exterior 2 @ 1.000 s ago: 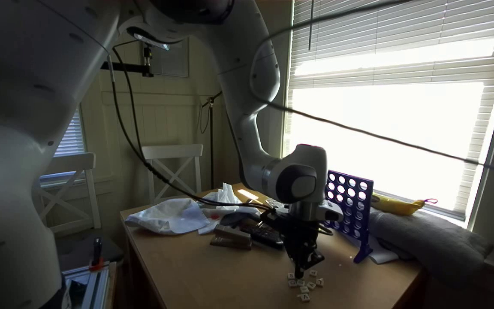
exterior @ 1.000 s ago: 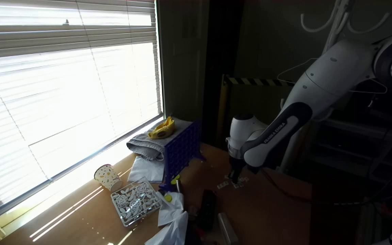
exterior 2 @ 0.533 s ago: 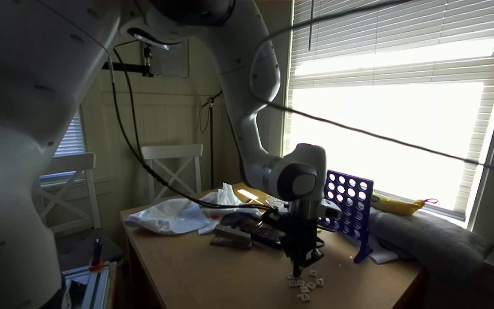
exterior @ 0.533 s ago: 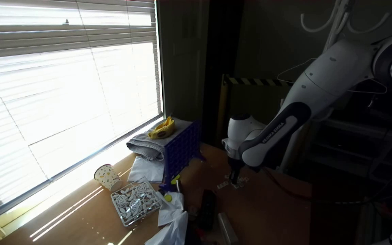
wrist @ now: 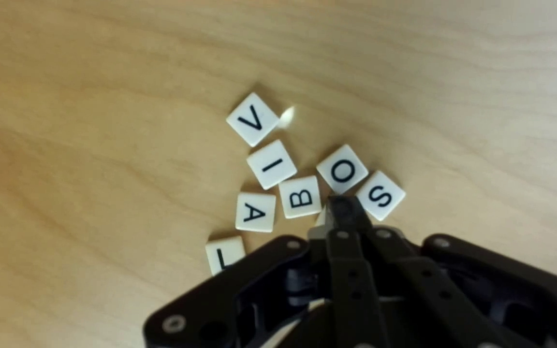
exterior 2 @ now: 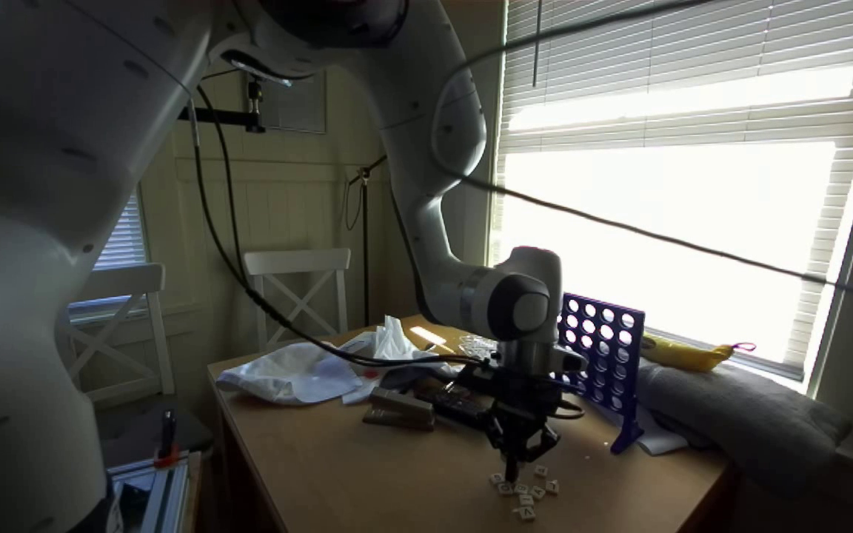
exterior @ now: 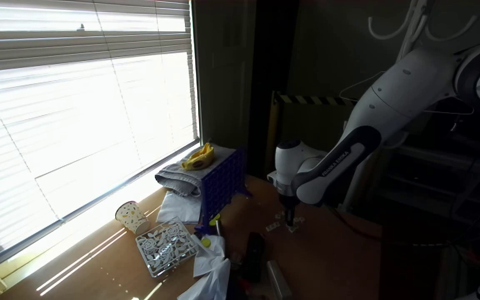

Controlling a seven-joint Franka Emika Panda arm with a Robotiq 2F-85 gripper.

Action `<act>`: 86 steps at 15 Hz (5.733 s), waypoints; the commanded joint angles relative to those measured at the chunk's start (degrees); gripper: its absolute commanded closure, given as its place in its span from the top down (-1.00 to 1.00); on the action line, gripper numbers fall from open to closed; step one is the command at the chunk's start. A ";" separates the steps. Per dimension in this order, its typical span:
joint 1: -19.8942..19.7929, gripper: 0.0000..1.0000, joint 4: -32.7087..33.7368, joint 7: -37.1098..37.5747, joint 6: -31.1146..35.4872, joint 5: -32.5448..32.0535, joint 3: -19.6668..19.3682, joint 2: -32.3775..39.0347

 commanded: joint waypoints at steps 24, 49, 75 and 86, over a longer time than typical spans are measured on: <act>1.26 -1.00 5.04 -10.86 -1.61 -9.85 0.93 4.06; 2.66 -1.00 4.90 -14.20 -1.77 -16.40 0.82 4.02; -0.17 -1.00 -2.08 -10.02 3.84 -15.11 1.20 -2.28; -0.76 -1.00 -1.50 -1.02 6.55 -6.10 1.27 -0.78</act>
